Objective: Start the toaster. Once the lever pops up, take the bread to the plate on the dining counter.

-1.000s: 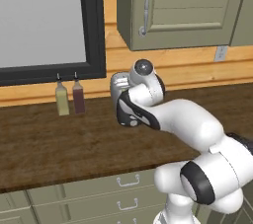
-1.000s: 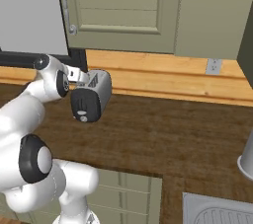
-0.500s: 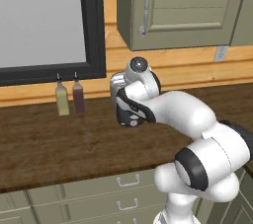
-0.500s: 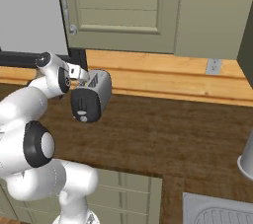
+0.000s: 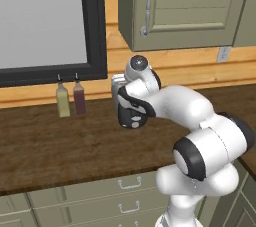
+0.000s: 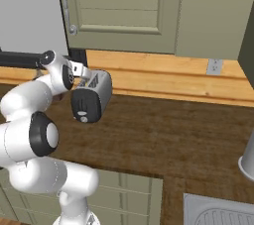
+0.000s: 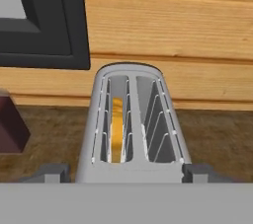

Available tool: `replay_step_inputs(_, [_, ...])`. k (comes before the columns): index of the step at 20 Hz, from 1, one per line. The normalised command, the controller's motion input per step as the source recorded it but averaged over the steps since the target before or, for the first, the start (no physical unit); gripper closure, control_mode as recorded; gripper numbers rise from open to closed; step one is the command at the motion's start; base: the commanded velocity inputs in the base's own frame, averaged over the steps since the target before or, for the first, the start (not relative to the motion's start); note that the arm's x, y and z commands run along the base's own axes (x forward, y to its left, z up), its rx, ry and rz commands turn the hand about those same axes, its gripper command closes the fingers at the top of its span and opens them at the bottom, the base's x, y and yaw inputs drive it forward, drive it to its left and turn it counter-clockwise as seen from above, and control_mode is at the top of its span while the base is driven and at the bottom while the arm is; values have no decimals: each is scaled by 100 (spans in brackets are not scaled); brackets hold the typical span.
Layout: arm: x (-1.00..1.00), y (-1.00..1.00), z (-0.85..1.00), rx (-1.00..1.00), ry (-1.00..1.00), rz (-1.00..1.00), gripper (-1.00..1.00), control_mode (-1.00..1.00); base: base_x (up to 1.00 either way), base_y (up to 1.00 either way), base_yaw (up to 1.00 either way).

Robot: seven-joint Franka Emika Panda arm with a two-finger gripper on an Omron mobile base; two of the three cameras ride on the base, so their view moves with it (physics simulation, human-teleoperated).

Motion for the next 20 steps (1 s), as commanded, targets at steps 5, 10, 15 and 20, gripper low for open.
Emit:
replay_step_inputs(5, [21,0,0,0,-2,0,-100,-100,0,0,0])
replay_step_inputs(10, [16,1,0,0,-1,0,-100,-100,0,0,0])
replay_step_inputs(15, [8,4,-3,0,0,0,-100,-100,0,0,0])
replay_step_inputs(20, [0,0,-3,0,0,0,-100,-100,0,0,0])
